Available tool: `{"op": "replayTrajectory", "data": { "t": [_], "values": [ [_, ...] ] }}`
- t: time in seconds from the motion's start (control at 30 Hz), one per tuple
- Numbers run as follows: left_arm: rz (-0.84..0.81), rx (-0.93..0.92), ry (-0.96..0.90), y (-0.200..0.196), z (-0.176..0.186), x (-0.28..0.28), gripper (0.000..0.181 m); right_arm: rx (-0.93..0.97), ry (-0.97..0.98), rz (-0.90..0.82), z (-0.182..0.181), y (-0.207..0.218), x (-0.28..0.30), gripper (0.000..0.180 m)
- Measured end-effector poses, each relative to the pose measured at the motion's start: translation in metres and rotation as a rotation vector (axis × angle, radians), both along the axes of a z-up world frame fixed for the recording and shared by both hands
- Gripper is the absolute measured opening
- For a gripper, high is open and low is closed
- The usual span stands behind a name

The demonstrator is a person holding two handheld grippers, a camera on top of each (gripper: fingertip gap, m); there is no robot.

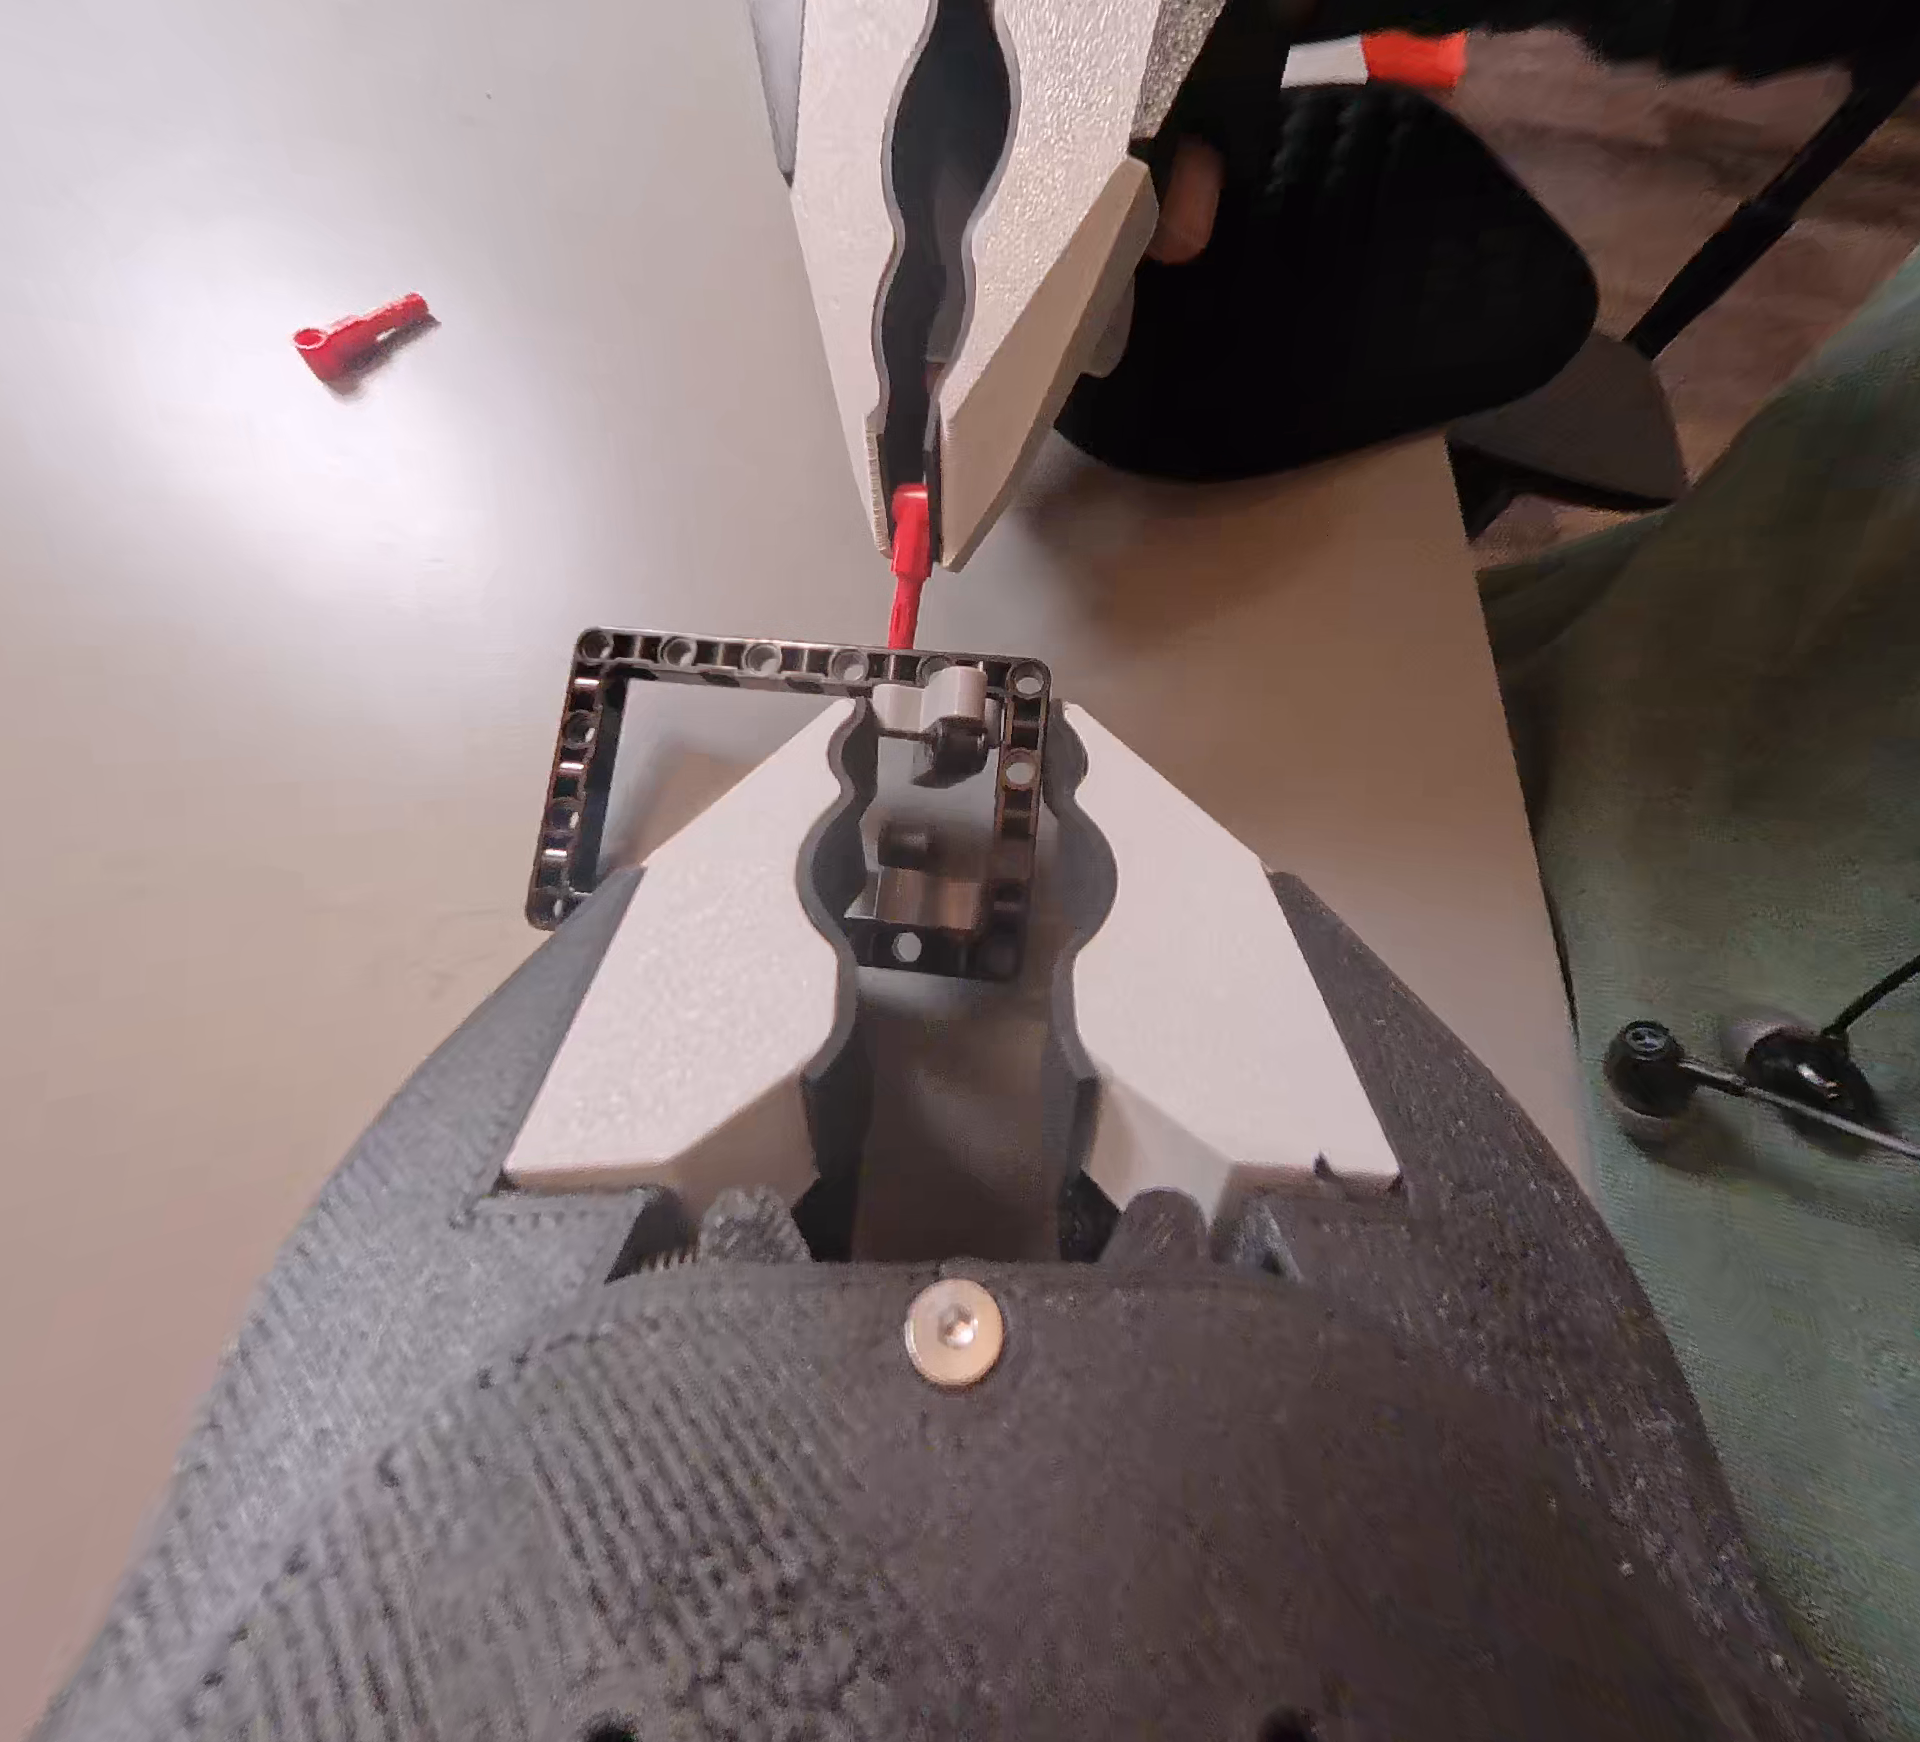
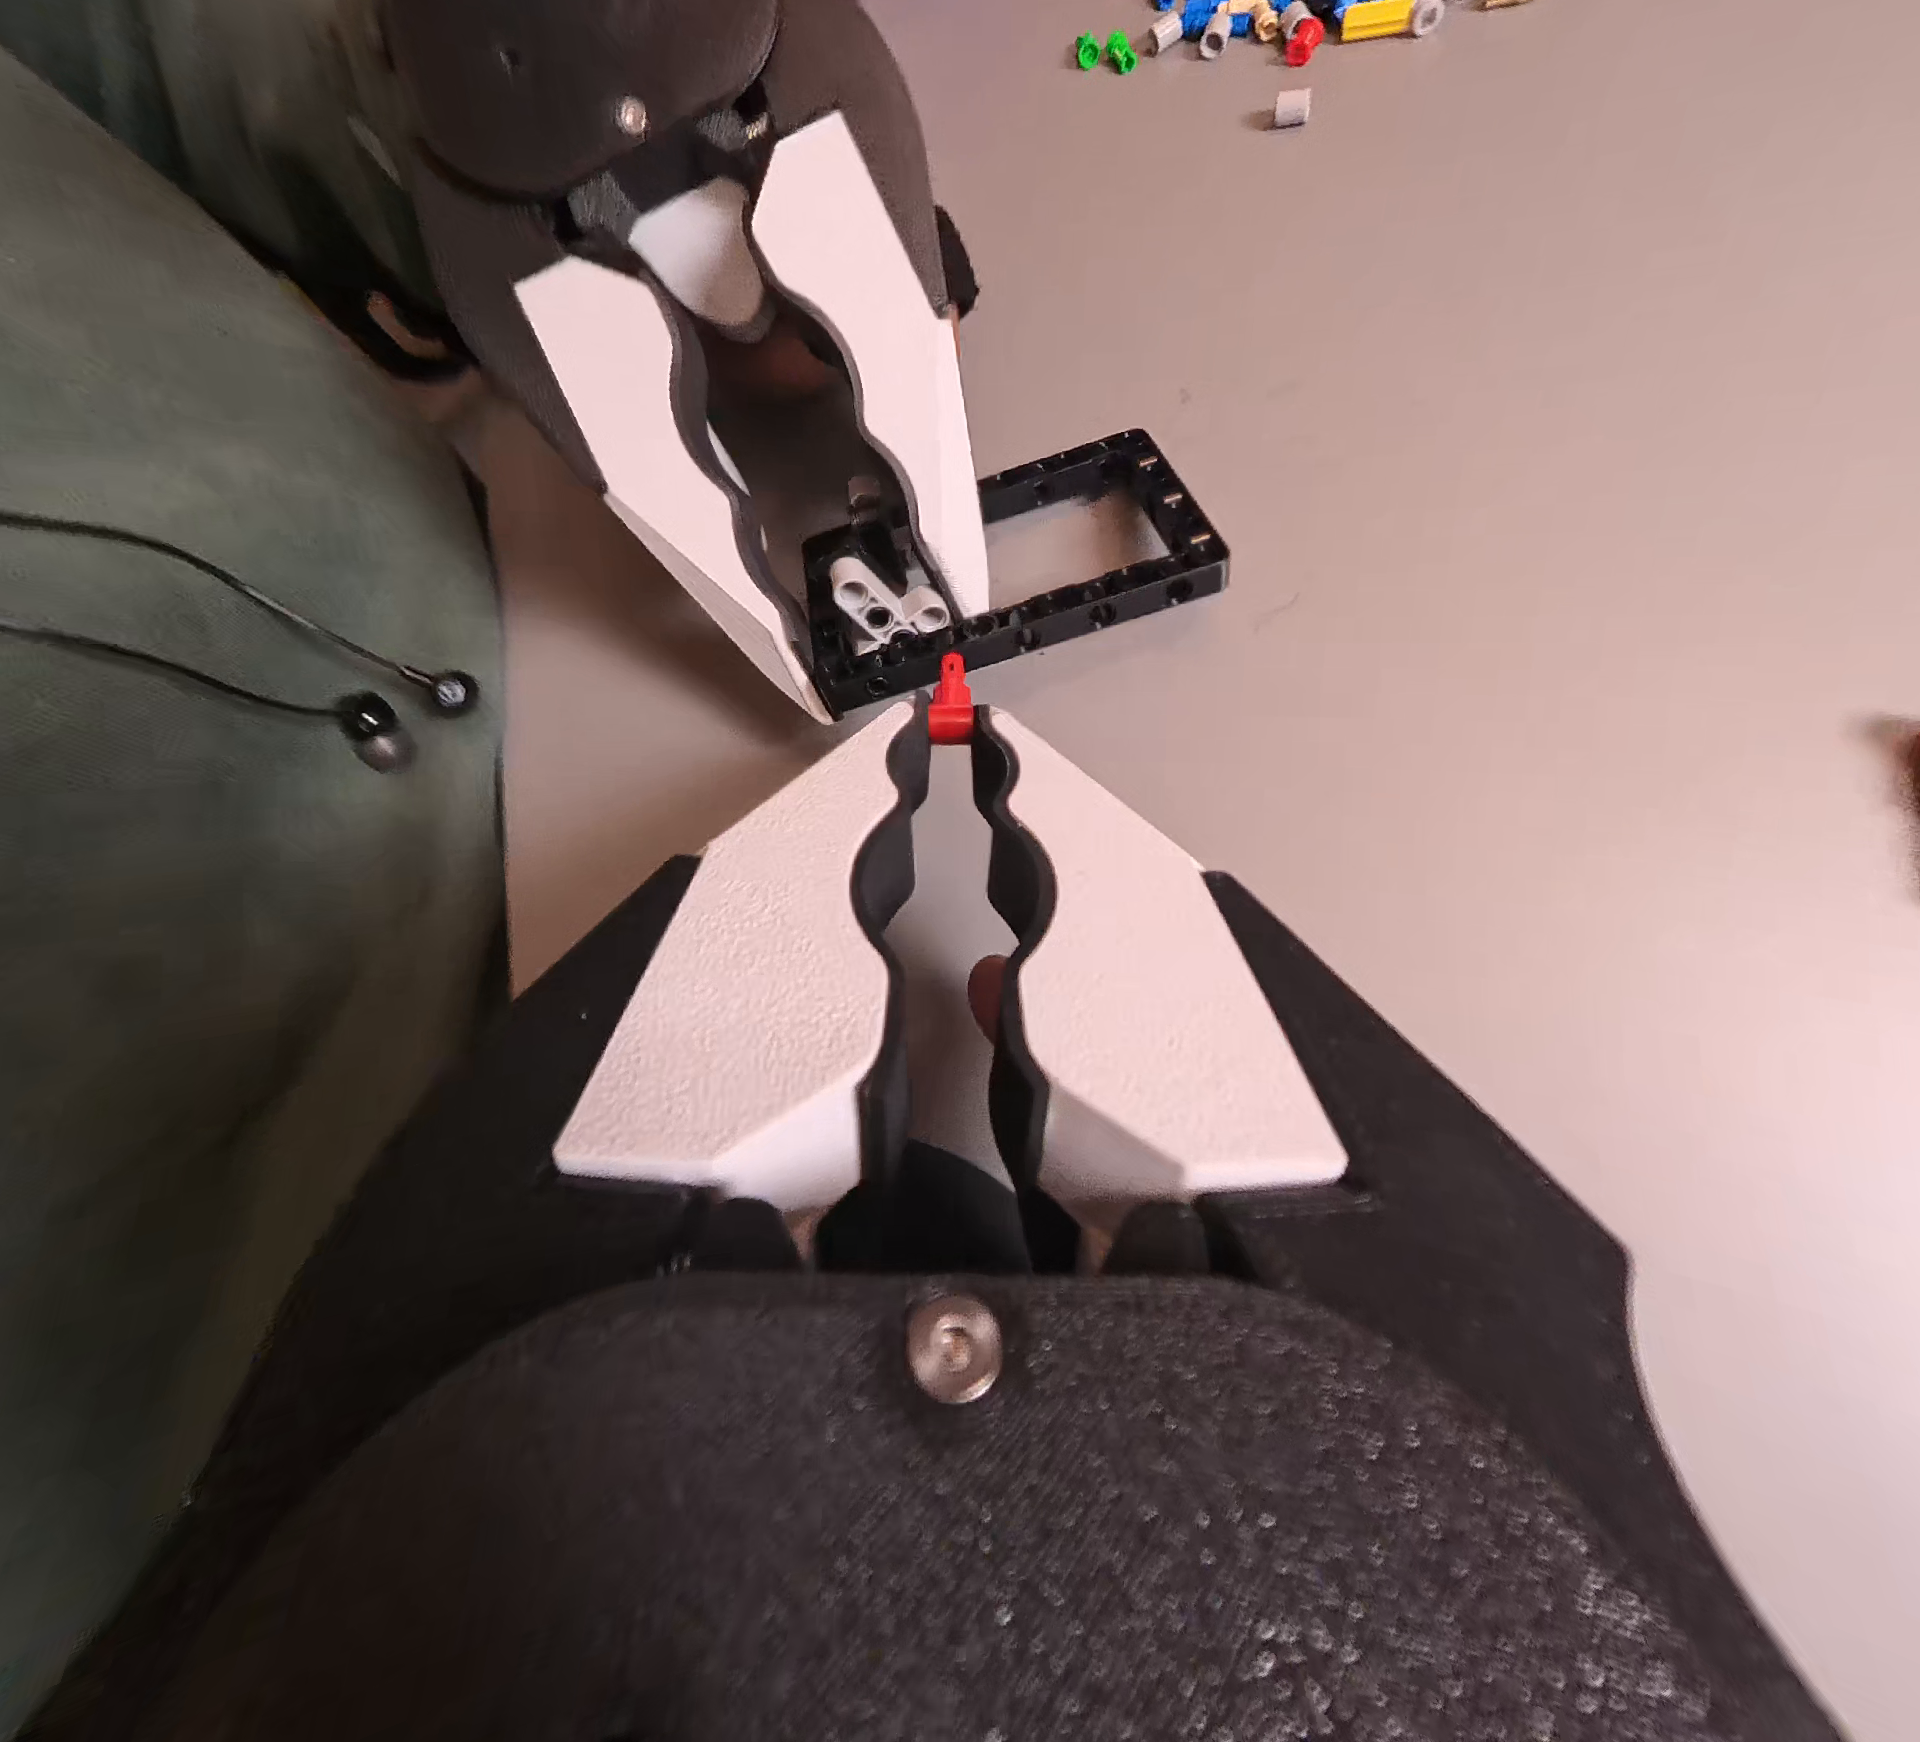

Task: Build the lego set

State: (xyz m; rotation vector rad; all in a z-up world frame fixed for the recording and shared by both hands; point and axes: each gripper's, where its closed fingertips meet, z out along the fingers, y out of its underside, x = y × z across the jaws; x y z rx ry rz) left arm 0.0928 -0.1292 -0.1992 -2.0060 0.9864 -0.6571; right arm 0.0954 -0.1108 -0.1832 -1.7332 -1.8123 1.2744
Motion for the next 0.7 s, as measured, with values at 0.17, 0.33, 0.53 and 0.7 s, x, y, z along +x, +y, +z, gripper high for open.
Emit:
{"op": "replayTrajectory", "data": {
  "t": [0.17, 0.33, 0.53, 0.7],
  "values": [
    [0.024, -0.018, -0.167, 0.001, 0.019, -0.001, 0.031, -0.229, 0.057, -0.059, 0.015, 0.001, -0.001, 0.005],
    [0.018, -0.022, -0.224, 0.001, 0.027, -0.002, 0.031, -0.145, 0.05, -0.018, 0.012, -0.004, -0.001, 0.005],
    [-0.028, 0.039, -0.094, -0.004, 0.016, 0.001, 0.031, -0.031, -0.045, 0.095, 0.005, -0.007, 0.005, 0.005],
    [-0.06, 0.057, -0.004, -0.009, 0.006, 0.004, 0.031, 0.005, -0.117, 0.135, -0.003, -0.01, 0.008, 0.005]
  ]
}}
